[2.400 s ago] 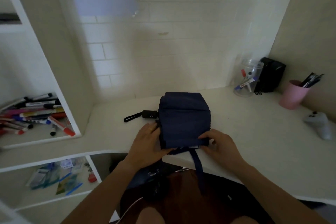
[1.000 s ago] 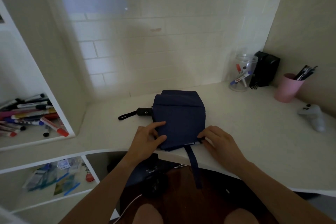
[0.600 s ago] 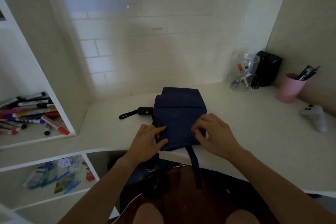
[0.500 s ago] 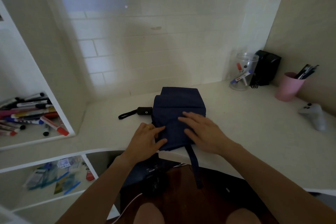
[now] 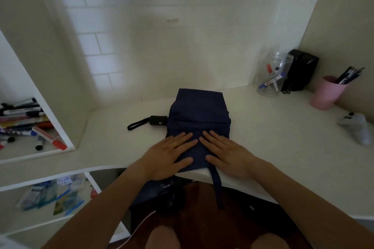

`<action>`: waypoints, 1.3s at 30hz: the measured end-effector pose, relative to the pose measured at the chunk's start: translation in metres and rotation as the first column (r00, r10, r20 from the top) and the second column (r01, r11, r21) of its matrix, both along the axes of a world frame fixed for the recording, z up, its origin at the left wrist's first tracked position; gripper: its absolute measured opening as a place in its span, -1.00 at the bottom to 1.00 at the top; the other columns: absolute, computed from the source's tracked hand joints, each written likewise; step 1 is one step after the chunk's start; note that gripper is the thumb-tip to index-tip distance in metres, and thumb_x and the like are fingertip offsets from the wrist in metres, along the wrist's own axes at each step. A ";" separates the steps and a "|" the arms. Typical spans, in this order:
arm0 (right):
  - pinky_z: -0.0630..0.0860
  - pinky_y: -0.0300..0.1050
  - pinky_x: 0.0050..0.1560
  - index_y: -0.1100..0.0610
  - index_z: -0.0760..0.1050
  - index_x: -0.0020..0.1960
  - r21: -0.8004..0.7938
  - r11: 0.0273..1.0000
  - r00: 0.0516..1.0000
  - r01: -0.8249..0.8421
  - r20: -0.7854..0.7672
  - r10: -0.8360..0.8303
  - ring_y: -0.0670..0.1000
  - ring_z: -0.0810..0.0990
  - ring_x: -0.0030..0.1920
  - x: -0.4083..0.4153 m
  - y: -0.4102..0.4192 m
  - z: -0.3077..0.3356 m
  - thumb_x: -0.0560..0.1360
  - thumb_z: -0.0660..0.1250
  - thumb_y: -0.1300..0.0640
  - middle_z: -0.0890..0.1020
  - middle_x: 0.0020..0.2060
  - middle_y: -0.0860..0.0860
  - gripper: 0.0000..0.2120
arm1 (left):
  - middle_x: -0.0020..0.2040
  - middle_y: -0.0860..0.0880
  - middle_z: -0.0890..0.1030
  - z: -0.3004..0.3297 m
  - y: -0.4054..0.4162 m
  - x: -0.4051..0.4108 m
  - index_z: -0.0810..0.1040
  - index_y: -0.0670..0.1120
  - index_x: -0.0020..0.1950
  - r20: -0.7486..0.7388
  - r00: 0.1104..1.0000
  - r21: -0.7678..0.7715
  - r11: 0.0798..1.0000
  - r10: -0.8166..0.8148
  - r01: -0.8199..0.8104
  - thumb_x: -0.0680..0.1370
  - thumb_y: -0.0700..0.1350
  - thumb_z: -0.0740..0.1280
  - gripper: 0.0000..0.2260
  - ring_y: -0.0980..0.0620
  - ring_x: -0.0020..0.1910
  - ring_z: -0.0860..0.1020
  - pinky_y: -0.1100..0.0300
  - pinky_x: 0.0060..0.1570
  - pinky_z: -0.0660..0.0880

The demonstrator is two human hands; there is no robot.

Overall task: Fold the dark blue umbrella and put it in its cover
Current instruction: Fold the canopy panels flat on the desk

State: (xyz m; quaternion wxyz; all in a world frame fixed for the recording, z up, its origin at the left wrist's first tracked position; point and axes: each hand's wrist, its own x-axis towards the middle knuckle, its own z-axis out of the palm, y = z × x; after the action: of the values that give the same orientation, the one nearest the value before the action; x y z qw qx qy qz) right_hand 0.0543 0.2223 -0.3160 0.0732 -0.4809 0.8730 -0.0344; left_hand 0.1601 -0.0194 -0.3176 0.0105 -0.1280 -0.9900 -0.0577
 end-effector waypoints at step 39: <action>0.55 -0.16 0.04 -0.07 0.65 -0.08 -0.574 0.739 0.925 0.353 0.333 -0.183 -0.14 0.63 -0.04 0.038 0.032 0.028 0.51 0.45 0.18 0.69 -0.11 -0.15 -0.86 | 0.48 -0.03 0.46 -0.010 -0.007 0.009 0.36 0.05 0.53 -0.114 0.992 0.230 0.973 0.046 -0.018 0.58 0.41 0.02 -0.34 -0.01 0.49 0.34 0.06 0.55 0.15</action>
State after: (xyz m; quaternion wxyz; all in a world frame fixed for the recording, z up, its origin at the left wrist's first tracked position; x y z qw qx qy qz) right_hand 0.0927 0.2547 -0.2883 0.0156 -0.3372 0.8552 -0.3932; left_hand 0.1693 -0.0266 -0.3274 0.0848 -0.1131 -0.9764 -0.1635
